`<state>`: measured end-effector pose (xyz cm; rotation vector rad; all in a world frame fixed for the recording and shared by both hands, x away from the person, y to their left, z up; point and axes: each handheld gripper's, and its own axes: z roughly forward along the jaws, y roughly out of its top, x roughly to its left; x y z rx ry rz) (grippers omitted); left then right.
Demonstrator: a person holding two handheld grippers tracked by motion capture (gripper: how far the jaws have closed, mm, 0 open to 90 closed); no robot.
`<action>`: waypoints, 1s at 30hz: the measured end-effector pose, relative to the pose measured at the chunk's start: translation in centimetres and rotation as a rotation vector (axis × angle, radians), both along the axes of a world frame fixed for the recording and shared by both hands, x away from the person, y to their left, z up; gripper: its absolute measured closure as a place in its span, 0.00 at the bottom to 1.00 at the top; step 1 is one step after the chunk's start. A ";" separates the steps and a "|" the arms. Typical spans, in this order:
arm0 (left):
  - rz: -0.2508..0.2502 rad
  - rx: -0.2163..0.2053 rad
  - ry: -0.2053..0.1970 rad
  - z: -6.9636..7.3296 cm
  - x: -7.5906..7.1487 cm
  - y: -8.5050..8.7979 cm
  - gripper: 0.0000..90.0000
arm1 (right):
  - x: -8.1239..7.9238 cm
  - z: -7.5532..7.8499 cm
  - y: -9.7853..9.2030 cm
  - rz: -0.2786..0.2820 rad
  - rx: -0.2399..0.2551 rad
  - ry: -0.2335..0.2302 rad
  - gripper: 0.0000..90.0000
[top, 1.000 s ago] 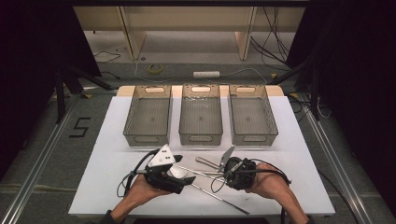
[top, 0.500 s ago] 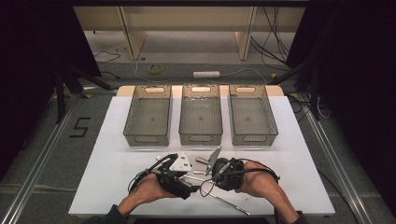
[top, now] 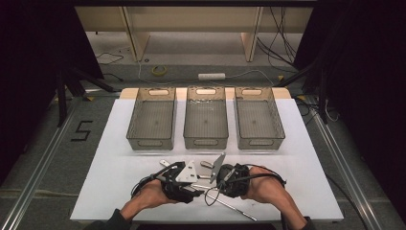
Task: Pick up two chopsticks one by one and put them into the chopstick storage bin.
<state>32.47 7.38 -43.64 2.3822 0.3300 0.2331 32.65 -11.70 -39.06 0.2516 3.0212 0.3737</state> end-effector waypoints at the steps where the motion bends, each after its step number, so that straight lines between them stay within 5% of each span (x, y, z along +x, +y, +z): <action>1: -0.013 0.009 0.000 -0.1 0.0 0.0 0.59 | 0.0 0.0 0.0 0.007 -0.004 -0.001 0.95; 11: -0.078 0.027 0.002 -0.2 -0.3 -0.1 0.79 | -0.1 -0.3 0.0 0.032 -0.008 0.022 0.95; 24: -0.173 0.093 -0.011 -0.3 -1.1 -0.5 0.90 | -0.4 -0.5 0.1 0.096 -0.022 0.030 0.95; 27: -0.204 0.092 0.009 -0.3 -1.3 -0.6 0.94 | -0.1 -0.3 -0.3 0.072 0.002 0.034 0.90; 30: -0.170 0.098 0.003 -0.2 -1.2 -0.5 0.95 | 0.2 0.2 -0.9 0.020 0.069 0.013 0.72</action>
